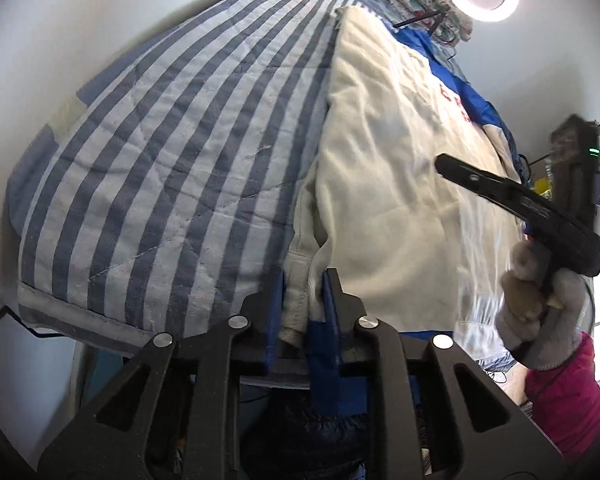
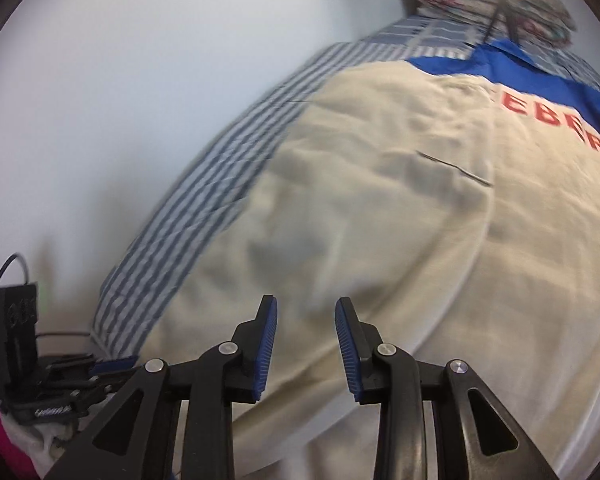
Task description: Fold large clothes
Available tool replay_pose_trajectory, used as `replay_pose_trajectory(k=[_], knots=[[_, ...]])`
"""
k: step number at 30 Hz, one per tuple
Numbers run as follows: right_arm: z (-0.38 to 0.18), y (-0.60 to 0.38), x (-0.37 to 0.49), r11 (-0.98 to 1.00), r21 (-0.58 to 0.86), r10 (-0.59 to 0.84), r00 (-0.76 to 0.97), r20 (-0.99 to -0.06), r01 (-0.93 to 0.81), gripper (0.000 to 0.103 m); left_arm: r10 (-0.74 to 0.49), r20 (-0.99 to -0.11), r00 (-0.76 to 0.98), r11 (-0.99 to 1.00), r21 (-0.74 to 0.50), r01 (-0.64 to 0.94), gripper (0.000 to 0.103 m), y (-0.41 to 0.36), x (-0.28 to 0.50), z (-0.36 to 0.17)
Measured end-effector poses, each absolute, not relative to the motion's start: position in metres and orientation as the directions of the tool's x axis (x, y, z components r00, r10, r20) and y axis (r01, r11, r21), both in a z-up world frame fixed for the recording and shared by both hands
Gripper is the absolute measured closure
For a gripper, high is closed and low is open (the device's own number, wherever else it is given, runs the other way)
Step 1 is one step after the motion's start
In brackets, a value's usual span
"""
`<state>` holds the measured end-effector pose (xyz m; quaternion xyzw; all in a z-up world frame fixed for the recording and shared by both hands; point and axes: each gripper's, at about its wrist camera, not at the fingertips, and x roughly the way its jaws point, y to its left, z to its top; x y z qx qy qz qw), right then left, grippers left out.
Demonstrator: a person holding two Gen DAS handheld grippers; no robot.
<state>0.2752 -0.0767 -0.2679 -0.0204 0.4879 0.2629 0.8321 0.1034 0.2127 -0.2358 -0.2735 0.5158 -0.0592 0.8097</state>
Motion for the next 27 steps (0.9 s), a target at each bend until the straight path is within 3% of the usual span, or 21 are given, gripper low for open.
replay_pose_trajectory(k=[5, 18, 22, 27], knots=[[-0.299, -0.091, 0.291, 0.893, 0.238, 0.378, 0.349, -0.857, -0.383, 0.071, -0.386, -0.768, 0.511, 0.845, -0.516, -0.138, 0.088, 0.202, 0.101, -0.216], [-0.236, -0.072, 0.331, 0.901, 0.206, 0.377, 0.454, -0.807, -0.383, 0.071, -0.397, -0.724, 0.565, 0.852, -0.520, -0.068, 0.089, 0.183, 0.102, -0.190], [-0.255, -0.061, 0.356, 0.897, 0.268, 0.405, 0.411, -0.816, -0.353, 0.072, -0.403, -0.716, 0.570, 0.850, -0.523, -0.056, 0.090, 0.181, 0.104, -0.187], [-0.290, -0.047, 0.370, 0.908, 0.238, 0.363, 0.366, -0.857, -0.343, 0.071, -0.417, -0.703, 0.576, 0.848, -0.529, -0.031, 0.092, 0.173, 0.108, -0.182]])
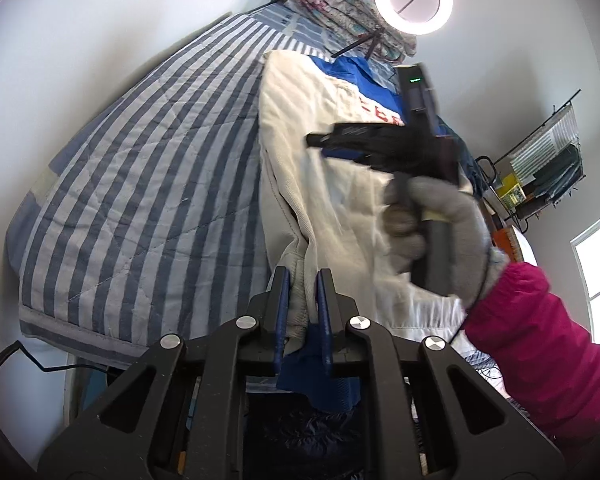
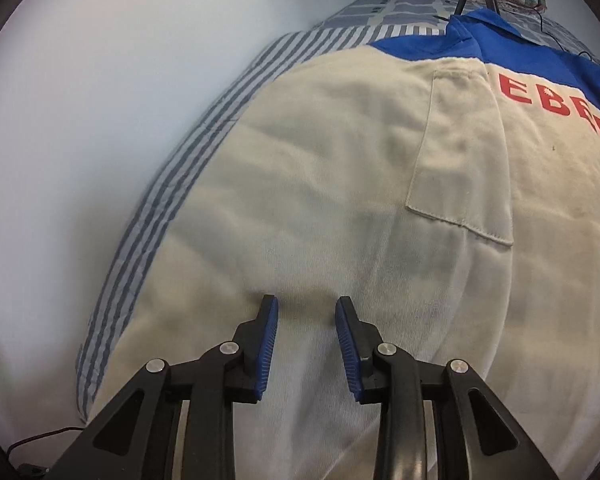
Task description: Fold large clothes
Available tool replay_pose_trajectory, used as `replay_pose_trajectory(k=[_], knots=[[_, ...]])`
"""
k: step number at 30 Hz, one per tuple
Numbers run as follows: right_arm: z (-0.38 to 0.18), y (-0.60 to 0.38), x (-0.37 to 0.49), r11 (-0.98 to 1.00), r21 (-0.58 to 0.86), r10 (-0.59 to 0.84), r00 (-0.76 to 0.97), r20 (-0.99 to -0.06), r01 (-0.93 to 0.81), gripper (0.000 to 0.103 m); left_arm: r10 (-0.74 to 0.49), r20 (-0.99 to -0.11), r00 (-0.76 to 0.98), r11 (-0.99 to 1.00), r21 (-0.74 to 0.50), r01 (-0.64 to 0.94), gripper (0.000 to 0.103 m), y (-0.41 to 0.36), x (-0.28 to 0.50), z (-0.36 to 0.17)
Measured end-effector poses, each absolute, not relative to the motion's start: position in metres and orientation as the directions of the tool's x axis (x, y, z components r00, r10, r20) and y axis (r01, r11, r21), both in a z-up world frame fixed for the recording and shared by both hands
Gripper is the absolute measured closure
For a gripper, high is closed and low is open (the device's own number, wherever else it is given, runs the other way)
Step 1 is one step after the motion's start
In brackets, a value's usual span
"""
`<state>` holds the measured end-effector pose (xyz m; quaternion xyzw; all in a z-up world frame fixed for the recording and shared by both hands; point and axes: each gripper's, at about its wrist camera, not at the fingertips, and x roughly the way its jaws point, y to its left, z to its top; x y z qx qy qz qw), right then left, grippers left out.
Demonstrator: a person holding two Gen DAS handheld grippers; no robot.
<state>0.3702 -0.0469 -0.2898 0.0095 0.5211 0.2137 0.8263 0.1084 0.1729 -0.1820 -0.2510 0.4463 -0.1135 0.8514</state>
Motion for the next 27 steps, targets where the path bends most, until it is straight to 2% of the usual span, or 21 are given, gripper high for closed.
replay_pose_trajectory(k=[4, 6, 8, 10, 13, 23, 25, 27], knots=[[-0.289, -0.045, 0.376, 0.906, 0.252, 0.371, 0.347, -0.861, -0.341, 0.068, -0.426, -0.697, 0.576, 0.856, -0.517, 0.007, 0.096, 0.158, 0.114, -0.175], [-0.279, -0.048, 0.380, 0.900, 0.293, 0.399, 0.340, -0.851, -0.322, 0.042, -0.428, -0.698, 0.574, 0.862, -0.506, 0.027, 0.096, 0.149, 0.116, -0.172], [-0.264, -0.048, 0.383, 0.881, 0.345, 0.450, 0.349, -0.822, -0.324, 0.027, -0.427, -0.698, 0.574, 0.867, -0.497, 0.041, 0.097, 0.144, 0.118, -0.171], [-0.255, -0.040, 0.386, 0.864, 0.371, 0.480, 0.331, -0.812, -0.340, 0.025, -0.429, -0.699, 0.573, 0.868, -0.494, 0.048, 0.097, 0.140, 0.121, -0.170], [-0.251, -0.014, 0.390, 0.864, 0.329, 0.452, 0.300, -0.840, -0.381, 0.025, -0.431, -0.702, 0.567, 0.869, -0.492, 0.051, 0.097, 0.136, 0.125, -0.171], [-0.270, 0.071, 0.376, 0.862, -0.023, 0.173, 0.336, -0.926, -0.507, 0.027, -0.426, -0.719, 0.550, 0.879, -0.473, 0.062, 0.097, 0.118, 0.133, -0.178], [-0.275, 0.075, 0.376, 0.863, -0.057, 0.134, 0.336, -0.932, -0.501, 0.037, -0.424, -0.722, 0.547, 0.881, -0.469, 0.063, 0.097, 0.114, 0.135, -0.180], [-0.278, 0.070, 0.374, 0.862, -0.112, 0.081, 0.353, -0.932, -0.494, 0.068, -0.423, -0.726, 0.543, 0.883, -0.466, 0.065, 0.097, 0.108, 0.137, -0.181]])
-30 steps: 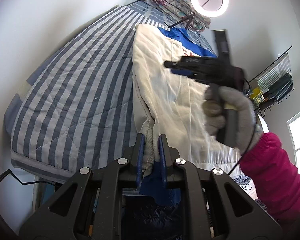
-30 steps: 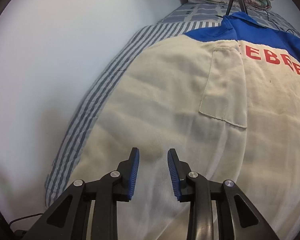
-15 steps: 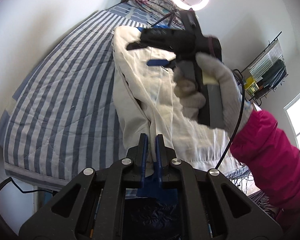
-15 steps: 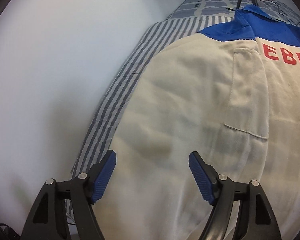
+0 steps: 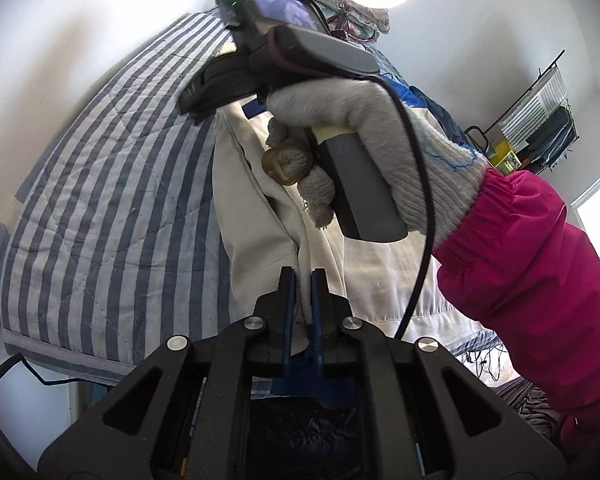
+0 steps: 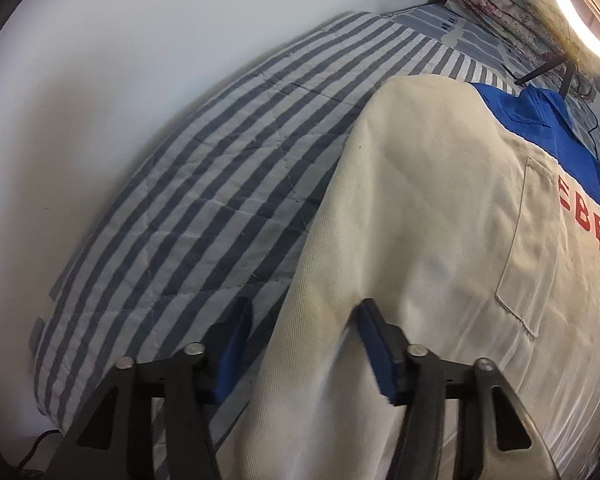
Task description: Fold large clothes
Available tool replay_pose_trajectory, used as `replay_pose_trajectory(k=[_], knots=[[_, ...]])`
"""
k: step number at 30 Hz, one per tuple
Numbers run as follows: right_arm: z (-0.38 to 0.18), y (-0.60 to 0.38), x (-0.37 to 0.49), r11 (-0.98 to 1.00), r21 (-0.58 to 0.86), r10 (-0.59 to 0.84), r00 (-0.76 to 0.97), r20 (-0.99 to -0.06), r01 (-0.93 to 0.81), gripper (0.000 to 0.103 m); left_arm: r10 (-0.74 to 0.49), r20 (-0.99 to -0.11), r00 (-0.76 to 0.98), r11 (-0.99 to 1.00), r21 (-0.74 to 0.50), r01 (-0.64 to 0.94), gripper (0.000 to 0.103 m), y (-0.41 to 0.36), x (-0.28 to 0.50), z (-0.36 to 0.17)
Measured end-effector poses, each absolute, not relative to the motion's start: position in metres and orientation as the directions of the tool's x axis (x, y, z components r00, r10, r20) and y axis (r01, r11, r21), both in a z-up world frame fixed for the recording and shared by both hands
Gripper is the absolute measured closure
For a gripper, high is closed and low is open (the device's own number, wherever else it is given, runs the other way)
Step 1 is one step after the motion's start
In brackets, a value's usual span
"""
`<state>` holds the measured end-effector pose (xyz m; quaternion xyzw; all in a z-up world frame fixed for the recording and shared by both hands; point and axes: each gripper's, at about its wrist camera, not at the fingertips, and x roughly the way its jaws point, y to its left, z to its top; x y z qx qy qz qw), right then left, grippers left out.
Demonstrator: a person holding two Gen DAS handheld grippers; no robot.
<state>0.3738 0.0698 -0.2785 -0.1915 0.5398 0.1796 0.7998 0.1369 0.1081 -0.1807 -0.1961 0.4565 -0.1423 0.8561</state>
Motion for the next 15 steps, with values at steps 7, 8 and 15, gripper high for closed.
replay_pose_trajectory(k=[7, 8, 15], knots=[[-0.256, 0.019, 0.379, 0.900, 0.093, 0.255, 0.342, -0.905, -0.426, 0.100, -0.420, -0.732, 0.537, 0.895, -0.432, 0.111, 0.097, 0.078, 0.143, -0.173], [-0.252, 0.008, 0.380, 0.902, 0.141, 0.293, 0.339, -0.894, -0.408, 0.100, -0.417, -0.734, 0.536, 0.899, -0.420, 0.124, 0.097, 0.071, 0.144, -0.171], [-0.235, -0.076, 0.375, 0.848, 0.437, 0.525, 0.361, -0.770, -0.301, 0.101, -0.420, -0.741, 0.524, 0.907, -0.365, 0.212, 0.098, 0.018, 0.149, -0.159]])
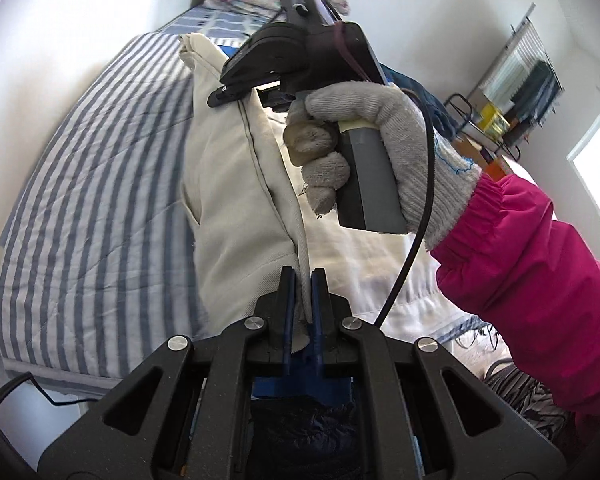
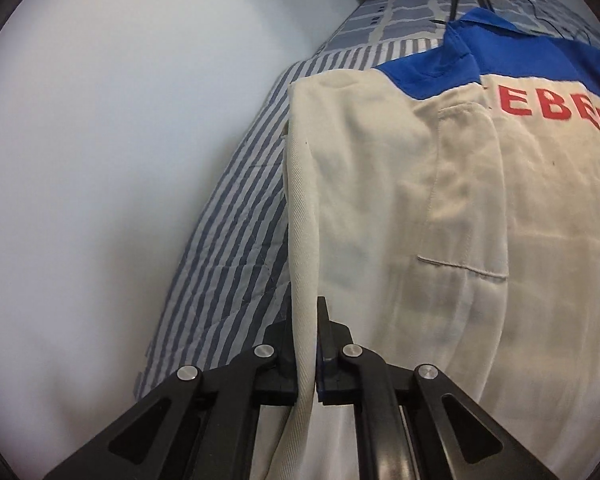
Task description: Fold large clothes
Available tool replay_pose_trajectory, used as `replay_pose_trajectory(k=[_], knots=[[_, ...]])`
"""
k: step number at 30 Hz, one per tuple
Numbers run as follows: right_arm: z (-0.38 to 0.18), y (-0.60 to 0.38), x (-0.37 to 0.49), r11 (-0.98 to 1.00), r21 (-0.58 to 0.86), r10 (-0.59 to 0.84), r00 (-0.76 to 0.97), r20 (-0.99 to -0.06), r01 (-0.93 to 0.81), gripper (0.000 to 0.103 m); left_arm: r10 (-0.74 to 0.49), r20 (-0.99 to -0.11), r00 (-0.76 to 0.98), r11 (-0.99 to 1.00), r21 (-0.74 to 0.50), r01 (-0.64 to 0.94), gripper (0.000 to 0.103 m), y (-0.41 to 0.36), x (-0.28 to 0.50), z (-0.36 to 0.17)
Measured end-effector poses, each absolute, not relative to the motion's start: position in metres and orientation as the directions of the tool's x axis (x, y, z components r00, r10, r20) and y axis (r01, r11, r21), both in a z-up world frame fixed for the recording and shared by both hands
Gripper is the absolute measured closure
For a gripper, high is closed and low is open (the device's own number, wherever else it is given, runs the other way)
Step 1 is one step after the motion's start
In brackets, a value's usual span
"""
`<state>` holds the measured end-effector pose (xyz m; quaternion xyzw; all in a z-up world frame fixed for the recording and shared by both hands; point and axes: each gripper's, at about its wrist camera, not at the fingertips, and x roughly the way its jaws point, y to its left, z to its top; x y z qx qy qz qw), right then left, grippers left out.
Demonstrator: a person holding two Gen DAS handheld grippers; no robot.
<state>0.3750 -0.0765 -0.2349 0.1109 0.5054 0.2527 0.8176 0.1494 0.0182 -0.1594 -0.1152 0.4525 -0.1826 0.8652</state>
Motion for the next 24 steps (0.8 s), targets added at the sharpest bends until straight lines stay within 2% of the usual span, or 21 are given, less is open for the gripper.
replay_pose_trajectory(k=[8, 13, 17, 22, 24], knots=[[-0.243, -0.158, 0.361, 0.788, 0.582, 0.606, 0.427, -0.671, -0.203, 0.101, -0.451, -0.751, 0.482, 0.889, -0.332, 0.314, 0.101, -0.027, 0.149, -0.156], [-0.261, -0.200, 0.359, 0.774, 0.622, 0.601, 0.445, -0.663, -0.118, 0.101, -0.483, -0.761, 0.434, 0.865, -0.339, 0.369, 0.101, -0.050, 0.147, -0.156], [-0.281, -0.226, 0.357, 0.770, 0.638, 0.582, 0.442, -0.682, -0.029, 0.100, -0.540, -0.741, 0.398, 0.830, -0.390, 0.399, 0.101, -0.052, 0.141, -0.153], [-0.289, -0.233, 0.354, 0.781, 0.624, 0.584, 0.389, -0.713, -0.028, 0.091, -0.552, -0.724, 0.413, 0.827, -0.413, 0.382, 0.101, -0.029, 0.140, -0.148], [-0.279, -0.232, 0.349, 0.796, 0.602, 0.576, 0.378, -0.725, -0.060, 0.076, -0.547, -0.722, 0.425, 0.834, -0.424, 0.353, 0.101, -0.016, 0.144, -0.150]])
